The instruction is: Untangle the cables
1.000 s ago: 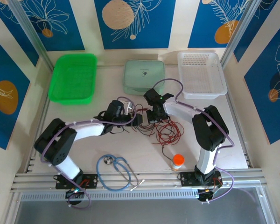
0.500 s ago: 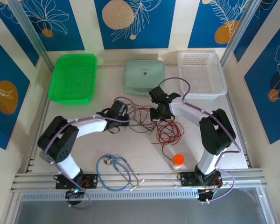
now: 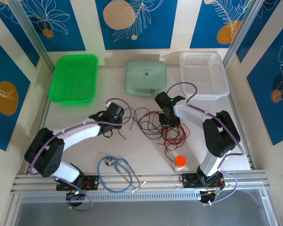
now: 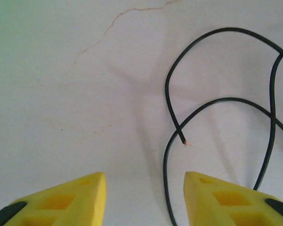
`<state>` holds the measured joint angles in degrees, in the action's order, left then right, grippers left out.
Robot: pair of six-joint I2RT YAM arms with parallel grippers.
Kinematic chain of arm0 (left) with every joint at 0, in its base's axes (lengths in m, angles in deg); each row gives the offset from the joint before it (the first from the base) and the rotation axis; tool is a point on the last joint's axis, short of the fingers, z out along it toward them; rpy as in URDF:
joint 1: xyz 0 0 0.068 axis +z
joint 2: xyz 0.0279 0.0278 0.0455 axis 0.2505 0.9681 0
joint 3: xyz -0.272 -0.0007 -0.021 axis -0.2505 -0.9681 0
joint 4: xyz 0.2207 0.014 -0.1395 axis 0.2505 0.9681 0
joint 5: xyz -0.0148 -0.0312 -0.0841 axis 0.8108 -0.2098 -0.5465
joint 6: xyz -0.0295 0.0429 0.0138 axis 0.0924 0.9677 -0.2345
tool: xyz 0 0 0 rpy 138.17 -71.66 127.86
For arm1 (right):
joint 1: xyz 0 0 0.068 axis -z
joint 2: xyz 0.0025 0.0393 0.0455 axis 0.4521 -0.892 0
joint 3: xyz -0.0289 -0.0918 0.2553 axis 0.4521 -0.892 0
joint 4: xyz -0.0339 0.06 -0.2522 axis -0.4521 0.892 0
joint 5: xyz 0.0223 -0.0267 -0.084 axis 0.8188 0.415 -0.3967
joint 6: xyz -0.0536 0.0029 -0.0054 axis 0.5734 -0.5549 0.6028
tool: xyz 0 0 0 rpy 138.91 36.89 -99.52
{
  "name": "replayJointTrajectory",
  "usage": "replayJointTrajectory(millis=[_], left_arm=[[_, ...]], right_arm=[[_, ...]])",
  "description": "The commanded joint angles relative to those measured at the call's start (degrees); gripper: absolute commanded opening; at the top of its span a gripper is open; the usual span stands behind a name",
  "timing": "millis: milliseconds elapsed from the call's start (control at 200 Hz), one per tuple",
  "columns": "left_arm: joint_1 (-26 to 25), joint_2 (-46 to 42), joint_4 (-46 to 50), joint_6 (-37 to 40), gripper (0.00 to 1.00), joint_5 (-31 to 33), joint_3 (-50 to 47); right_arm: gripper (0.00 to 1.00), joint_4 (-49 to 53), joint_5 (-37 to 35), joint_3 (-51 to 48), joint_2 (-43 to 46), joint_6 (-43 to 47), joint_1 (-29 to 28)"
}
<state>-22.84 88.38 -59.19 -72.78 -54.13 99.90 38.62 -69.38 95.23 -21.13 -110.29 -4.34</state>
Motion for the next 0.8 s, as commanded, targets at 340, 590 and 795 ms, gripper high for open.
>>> replayJointTrajectory(millis=[340,590,795], left_arm=[[-7.5,8.2,-2.6,1.0,0.72,-18.4,12.4],[-9.5,22.1,-7.2,-0.9,0.72,-18.1,17.4],[-8.0,21.5,-1.8,-1.7,0.72,-7.8,14.2]], right_arm=[[0.71,0.2,13.9,-11.8,16.0,-8.2,5.0],[0.66,-10.9,21.8,-13.8,8.0,-9.8,5.4],[0.63,-16.6,26.4,-10.8,0.9,-10.8,3.2]])
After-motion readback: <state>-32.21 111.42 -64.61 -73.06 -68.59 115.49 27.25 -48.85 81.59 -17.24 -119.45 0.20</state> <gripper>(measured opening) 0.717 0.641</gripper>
